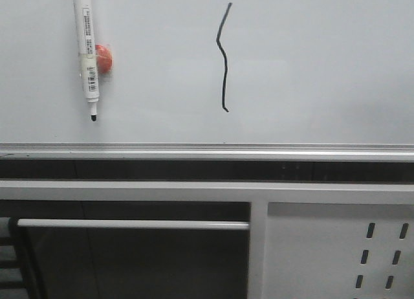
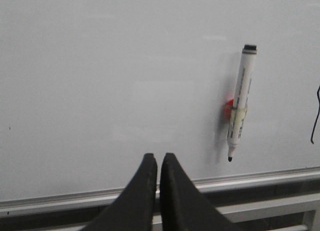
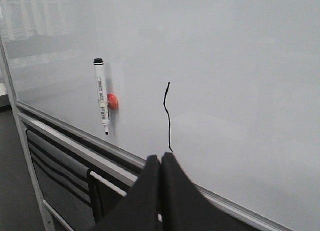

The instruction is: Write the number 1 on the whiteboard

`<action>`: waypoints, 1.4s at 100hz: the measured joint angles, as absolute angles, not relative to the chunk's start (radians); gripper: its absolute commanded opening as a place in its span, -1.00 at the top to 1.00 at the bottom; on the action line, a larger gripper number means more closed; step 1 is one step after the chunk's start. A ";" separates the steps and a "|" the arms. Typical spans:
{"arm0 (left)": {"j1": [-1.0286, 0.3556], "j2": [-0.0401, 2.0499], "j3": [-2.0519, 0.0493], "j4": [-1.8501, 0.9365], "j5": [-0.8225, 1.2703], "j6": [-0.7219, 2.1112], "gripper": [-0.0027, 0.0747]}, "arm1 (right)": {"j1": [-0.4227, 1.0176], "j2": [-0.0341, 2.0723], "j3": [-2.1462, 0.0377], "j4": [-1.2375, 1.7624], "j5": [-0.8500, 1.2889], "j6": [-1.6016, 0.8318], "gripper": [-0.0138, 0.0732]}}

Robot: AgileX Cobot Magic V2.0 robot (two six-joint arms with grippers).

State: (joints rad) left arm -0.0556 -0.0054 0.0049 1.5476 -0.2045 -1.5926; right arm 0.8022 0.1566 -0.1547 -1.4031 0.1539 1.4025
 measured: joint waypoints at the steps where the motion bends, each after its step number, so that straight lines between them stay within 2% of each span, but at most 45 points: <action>1: -0.056 -0.005 0.005 1.548 -0.205 -1.593 0.98 | 0.802 0.157 -0.155 -1.403 0.154 1.403 0.80; 42: -0.056 -0.005 0.005 1.570 -0.197 -1.625 0.98 | 0.802 0.157 -0.155 -1.403 0.154 1.403 0.80; 89: -0.049 -0.005 0.005 1.827 -0.122 -2.185 0.98 | 0.802 0.157 -0.155 -1.403 0.154 1.403 0.80; 121: -0.049 -0.005 -0.002 1.840 -0.124 -2.221 0.98 | 0.802 0.157 -0.155 -1.403 0.154 1.403 0.80; 140: -0.049 -0.005 -0.118 1.842 -0.161 -2.247 0.98 | 0.802 0.157 -0.155 -1.403 0.154 1.403 0.80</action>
State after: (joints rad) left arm -0.0493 -0.0054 -0.1184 1.8420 -0.1607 -2.2472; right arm 0.8022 0.1566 -0.1547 -1.4031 0.1539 1.4025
